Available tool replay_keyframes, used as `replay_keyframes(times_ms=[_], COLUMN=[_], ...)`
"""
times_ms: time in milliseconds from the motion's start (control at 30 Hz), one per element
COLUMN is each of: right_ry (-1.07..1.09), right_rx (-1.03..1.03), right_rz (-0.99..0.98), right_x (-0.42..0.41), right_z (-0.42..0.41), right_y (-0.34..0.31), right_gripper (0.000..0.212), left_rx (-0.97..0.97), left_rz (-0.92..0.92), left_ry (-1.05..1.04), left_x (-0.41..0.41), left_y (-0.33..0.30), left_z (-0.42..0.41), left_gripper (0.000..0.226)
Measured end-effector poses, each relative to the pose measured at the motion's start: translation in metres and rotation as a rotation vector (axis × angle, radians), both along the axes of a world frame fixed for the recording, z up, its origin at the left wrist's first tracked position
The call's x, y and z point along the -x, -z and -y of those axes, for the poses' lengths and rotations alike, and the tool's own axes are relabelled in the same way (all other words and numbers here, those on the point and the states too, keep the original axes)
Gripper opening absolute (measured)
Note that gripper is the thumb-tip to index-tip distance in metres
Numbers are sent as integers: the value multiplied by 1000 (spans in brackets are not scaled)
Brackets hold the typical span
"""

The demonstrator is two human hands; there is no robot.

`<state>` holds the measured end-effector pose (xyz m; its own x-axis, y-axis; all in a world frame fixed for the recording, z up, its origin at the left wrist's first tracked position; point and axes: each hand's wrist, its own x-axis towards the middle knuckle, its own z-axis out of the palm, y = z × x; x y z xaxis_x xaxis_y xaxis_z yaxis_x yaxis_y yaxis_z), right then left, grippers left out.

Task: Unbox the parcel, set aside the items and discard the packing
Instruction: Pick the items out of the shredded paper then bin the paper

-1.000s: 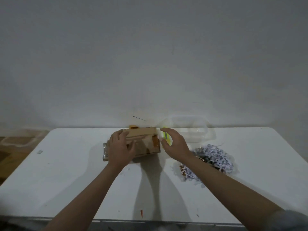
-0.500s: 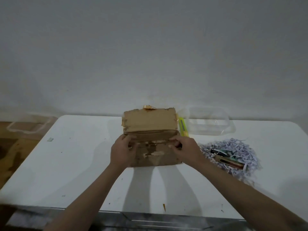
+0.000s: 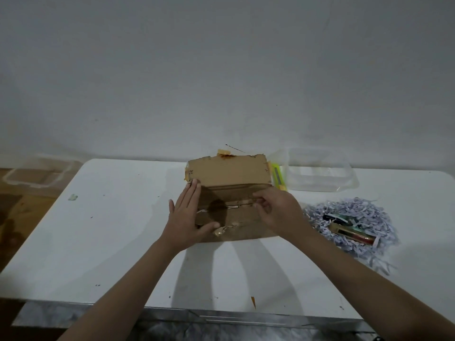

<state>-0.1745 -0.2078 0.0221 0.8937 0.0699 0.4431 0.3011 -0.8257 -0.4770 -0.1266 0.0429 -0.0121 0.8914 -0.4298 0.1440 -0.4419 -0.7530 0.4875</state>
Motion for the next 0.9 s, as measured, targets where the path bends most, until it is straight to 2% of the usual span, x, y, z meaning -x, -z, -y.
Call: replay_keyframes(times_ms=[67,233,367,533,700,767,833,900], right_ry=[-99,-391,-467,-566,-603,-632,-718,-802], right_rx=[9,115,202,326,455,415,378,455], right_rz=[-78,-499,-642,-675,-640,-594,-547,-550], right_x=[-14,-54,-72,-79,-88,-90,-91,-94], right_z=[-16,-63,-85,-79,-56,-50,-55,-68], right_y=[-2,0,6,10,-3,-8,-11,-8], right_gripper=[21,27,18,15,25,28,25,16], left_rx=[68,256,343,354,288,278,270,242], left_rz=[-33,-79,-92,-77,-51,-69,-74,-68], left_ry=[7,18,11,-6,-33,-62,-84,-87], left_x=[2,10,8,10,12,14,16,16], left_y=[1,2,8,5,1,-3,-5,-4], left_z=[1,1,-1,1,4,6,7,7], left_gripper=[116,121,125,122,123,123,124,125])
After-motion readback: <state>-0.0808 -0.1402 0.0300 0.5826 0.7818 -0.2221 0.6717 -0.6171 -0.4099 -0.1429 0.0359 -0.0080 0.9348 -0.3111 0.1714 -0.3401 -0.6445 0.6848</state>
